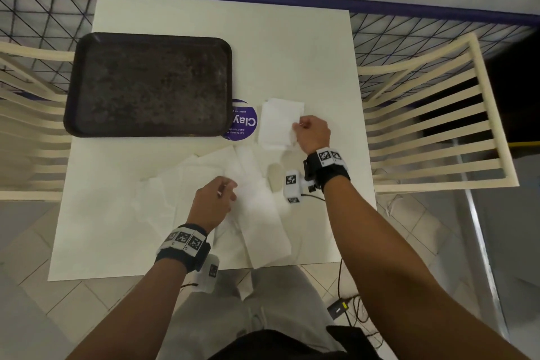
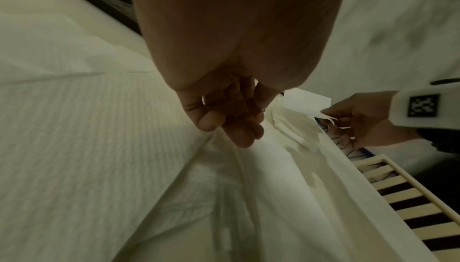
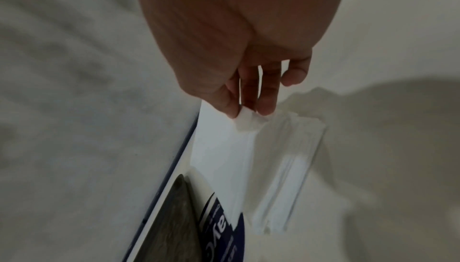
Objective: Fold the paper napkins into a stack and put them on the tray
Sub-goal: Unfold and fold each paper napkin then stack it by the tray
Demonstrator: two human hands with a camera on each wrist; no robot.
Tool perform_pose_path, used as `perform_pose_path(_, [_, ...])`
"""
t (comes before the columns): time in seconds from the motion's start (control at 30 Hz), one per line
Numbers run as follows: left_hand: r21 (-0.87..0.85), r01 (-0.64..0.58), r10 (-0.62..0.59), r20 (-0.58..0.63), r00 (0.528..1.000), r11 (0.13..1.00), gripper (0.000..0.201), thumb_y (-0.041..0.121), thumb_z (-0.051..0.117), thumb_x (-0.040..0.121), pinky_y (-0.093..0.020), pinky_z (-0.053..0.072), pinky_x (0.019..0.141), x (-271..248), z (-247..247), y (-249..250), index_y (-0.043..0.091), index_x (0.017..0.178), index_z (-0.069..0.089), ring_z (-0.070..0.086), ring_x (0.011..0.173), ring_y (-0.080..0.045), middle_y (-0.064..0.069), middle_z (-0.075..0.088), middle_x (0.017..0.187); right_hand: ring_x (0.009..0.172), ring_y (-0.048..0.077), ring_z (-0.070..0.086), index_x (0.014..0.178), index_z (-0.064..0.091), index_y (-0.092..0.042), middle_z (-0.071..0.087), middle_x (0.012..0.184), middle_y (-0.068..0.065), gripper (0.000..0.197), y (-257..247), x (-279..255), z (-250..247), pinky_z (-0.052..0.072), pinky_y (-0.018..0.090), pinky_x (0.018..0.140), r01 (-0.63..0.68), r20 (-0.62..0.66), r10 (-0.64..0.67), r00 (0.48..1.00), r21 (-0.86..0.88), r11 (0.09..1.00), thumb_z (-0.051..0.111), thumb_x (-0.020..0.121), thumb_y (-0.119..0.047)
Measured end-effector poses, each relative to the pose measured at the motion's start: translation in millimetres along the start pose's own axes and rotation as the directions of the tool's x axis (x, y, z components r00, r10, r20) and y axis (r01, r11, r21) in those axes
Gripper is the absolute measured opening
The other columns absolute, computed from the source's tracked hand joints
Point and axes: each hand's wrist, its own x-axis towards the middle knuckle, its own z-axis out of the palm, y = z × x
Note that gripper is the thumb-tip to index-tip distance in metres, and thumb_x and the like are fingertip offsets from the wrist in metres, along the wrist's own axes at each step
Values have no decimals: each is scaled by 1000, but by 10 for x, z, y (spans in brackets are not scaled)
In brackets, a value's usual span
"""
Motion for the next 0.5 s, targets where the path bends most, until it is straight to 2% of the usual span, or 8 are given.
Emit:
perform_pose_path(0.07, [8, 33, -33, 6, 999, 999, 15, 27, 55, 106, -26, 52, 66, -25, 7, -76, 27, 103, 69, 69, 72, -19, 7, 75, 83, 108, 22, 66, 115, 72, -13, 73, 113, 6, 26, -25, 147, -4, 45, 20, 90, -27, -26, 26, 999, -31, 999, 67, 92, -22])
perform_pose_path(0.13, [-4, 44, -44, -3, 999, 999, 15, 27, 55, 106, -27, 53, 66, -46, 10, -136, 27, 102, 69, 69, 71, -19, 7, 75, 82, 110, 23, 66, 115, 72, -13, 73, 114, 6, 26, -28, 246, 2, 42, 18, 87, -46, -33, 44, 998, -62, 997, 67, 92, -22])
perform_pose_path(0.3, [-10, 48, -48, -16, 999, 999, 16, 24, 53, 107, -20, 48, 63, -86, 4, -183, 22, 104, 69, 68, 71, -19, 4, 75, 84, 109, 22, 66, 116, 72, -13, 73, 115, 6, 25, -20, 321, 34, 40, 16, 82, -58, -50, 54, 997, -66, 996, 66, 93, -21])
perform_pose_path(0.5, [-11, 49, -49, -20, 999, 999, 15, 22, 55, 106, -22, 50, 62, -66, 12, -198, 25, 101, 68, 68, 70, -19, 4, 75, 82, 101, 21, 63, 117, 64, -17, 66, 112, 5, 30, 89, 121, 77, 47, 28, 86, -14, -114, 12, 993, -9, 1000, 71, 89, -27])
